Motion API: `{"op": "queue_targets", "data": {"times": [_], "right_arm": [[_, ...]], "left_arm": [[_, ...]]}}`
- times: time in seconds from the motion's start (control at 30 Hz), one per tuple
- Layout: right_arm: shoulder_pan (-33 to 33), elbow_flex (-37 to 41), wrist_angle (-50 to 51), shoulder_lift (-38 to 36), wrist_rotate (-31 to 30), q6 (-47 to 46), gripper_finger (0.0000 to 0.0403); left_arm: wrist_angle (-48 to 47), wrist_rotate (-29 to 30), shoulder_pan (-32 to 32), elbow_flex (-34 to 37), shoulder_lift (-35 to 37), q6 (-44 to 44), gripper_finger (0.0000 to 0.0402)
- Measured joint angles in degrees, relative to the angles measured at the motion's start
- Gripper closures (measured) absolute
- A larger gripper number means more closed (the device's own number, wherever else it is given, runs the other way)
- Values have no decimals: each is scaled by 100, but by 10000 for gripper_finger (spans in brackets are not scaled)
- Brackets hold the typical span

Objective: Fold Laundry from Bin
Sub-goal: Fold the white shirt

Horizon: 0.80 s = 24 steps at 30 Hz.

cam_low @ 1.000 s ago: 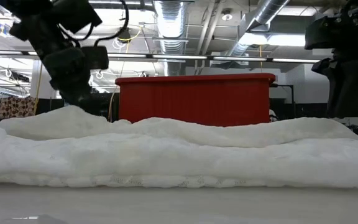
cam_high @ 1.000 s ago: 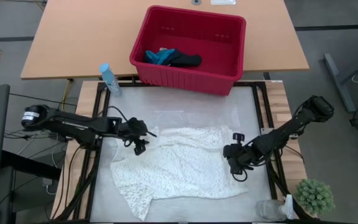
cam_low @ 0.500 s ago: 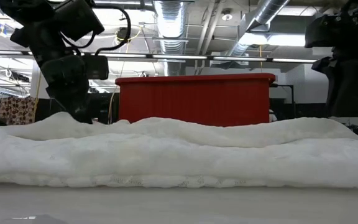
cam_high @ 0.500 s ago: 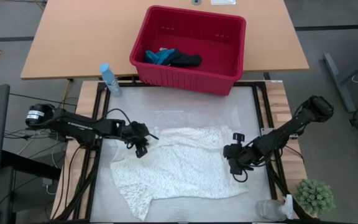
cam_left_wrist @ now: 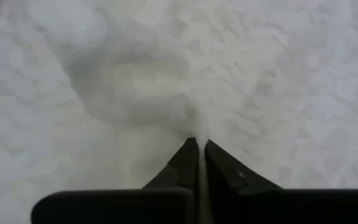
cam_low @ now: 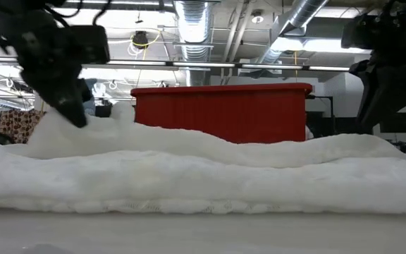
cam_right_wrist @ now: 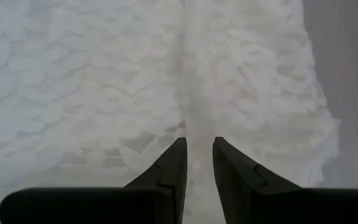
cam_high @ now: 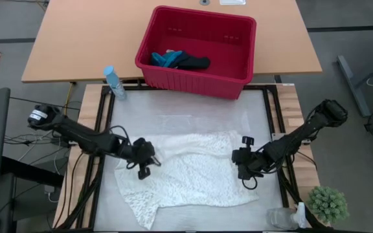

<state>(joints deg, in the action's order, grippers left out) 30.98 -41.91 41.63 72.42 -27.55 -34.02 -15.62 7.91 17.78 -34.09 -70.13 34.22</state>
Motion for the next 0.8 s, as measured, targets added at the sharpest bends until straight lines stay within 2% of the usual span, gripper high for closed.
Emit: {"op": "queue_targets", "data": {"times": [0.23,0.47,0.67,0.8], "right_arm": [[0,0,-91,0,22,0,300],[0,0,-648,0,22,357,300],[-225,0,-1276,0,-278,1521,297],[-513,0,-1373,0,-270,1893,269]], "left_arm": [[2,150,763,0,0,68,401],[7,333,1174,0,0,-232,394],[52,279,1401,0,0,-220,327],[267,143,1537,0,0,-238,263]]}}
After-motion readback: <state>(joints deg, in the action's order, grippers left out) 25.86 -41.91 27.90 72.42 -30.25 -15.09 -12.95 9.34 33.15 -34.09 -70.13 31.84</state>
